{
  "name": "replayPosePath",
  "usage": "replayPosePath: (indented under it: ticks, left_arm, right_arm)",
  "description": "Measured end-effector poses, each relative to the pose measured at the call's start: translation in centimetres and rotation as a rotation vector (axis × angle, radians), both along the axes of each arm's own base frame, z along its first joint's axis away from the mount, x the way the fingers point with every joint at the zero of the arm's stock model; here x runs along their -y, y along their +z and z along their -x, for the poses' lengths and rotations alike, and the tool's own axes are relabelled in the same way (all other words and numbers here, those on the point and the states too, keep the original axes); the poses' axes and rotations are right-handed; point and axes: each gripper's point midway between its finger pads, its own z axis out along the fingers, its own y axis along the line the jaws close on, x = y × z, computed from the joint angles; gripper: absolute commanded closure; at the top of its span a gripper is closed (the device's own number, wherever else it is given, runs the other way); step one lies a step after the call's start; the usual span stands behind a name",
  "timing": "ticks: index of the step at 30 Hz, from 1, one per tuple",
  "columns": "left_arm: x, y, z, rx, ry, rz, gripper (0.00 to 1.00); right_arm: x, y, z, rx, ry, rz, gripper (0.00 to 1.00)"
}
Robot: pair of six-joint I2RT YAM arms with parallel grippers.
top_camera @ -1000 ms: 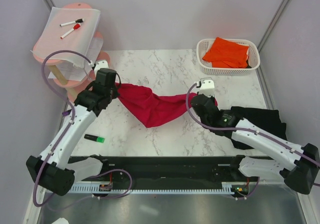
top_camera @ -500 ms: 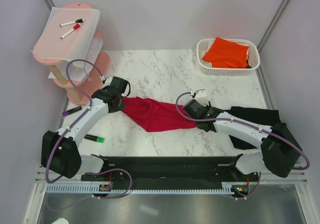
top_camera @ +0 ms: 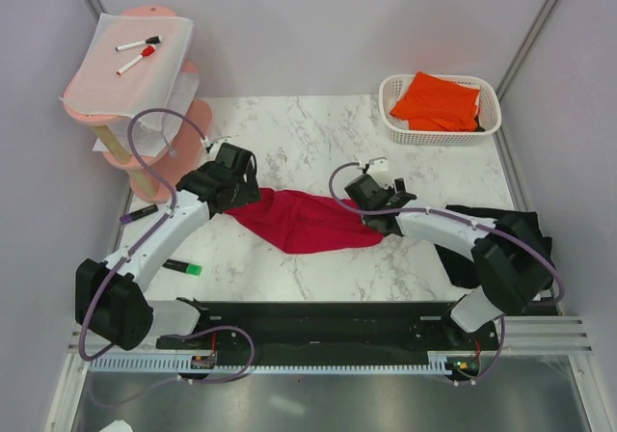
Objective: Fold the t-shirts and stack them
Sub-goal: Flatten out the tshirt
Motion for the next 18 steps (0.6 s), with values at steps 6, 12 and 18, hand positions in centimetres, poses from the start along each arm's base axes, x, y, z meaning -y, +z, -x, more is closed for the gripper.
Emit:
replayPosePath:
  ticks: [6, 12, 18]
  left_arm:
    - [4.4, -0.6, -1.2, 0.009, -0.131, 0.046, 0.15]
    - [6.9, -3.6, -3.3, -0.055, -0.199, 0.041, 0.16]
    - [8.7, -6.8, -4.7, -0.115, -0.243, 0.033, 0.87]
  right_arm:
    - [-0.7, -1.7, -2.2, -0.020, -0.002, 0.039, 0.28]
    - [0.6, -2.2, -4.0, -0.022, -0.052, 0.062, 0.31]
    - [2.0, -0.8, -5.8, 0.015, -0.098, 0.059, 0.31]
